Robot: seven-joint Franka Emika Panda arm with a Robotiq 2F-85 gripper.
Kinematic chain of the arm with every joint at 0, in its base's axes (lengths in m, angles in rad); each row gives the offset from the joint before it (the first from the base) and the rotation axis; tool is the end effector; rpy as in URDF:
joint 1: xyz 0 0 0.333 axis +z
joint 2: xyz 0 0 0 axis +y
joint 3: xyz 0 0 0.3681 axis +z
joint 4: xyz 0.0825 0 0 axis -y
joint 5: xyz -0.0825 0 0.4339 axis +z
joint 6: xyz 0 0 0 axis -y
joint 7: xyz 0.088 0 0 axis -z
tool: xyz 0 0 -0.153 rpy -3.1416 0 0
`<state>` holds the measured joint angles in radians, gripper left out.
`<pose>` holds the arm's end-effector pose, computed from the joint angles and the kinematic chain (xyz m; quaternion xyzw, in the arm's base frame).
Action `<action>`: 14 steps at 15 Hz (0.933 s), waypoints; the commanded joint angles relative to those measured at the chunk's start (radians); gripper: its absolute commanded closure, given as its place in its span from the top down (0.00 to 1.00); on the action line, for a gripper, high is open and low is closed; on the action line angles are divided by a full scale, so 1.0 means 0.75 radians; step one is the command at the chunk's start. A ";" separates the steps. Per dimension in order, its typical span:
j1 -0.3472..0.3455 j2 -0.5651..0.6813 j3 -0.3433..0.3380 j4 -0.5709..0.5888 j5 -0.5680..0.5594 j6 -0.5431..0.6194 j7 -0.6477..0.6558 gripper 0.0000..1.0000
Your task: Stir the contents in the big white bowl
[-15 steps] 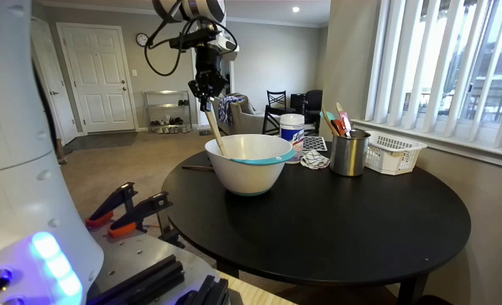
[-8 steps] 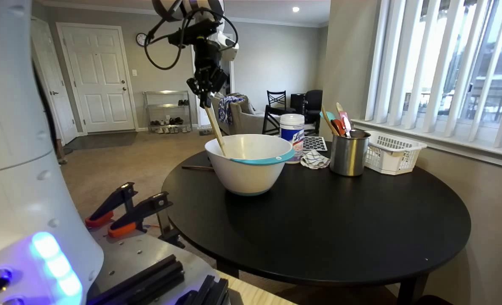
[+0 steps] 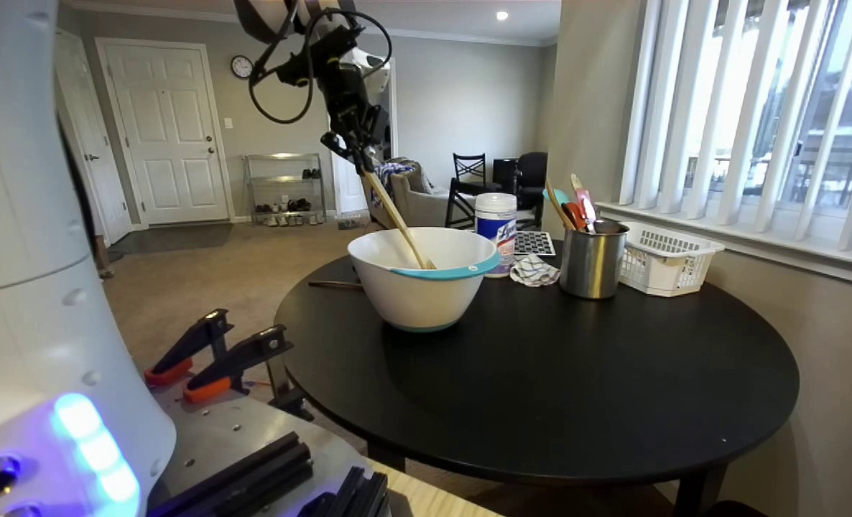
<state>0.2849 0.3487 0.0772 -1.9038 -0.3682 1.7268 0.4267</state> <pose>0.5764 0.1642 0.2714 0.9537 0.0447 -0.1756 0.2401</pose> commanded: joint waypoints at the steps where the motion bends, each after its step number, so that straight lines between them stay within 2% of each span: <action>1: 0.045 0.012 0.020 -0.005 -0.095 0.063 0.106 0.05; 5: 0.058 0.051 0.043 0.003 -0.038 0.116 0.113 0.05; 11: 0.027 0.095 0.031 -0.028 0.041 0.378 0.093 0.05; 14: 0.027 0.118 0.015 -0.018 0.046 0.418 0.095 0.05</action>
<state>0.3120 0.4327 0.0944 -1.9052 -0.3510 1.9827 0.4979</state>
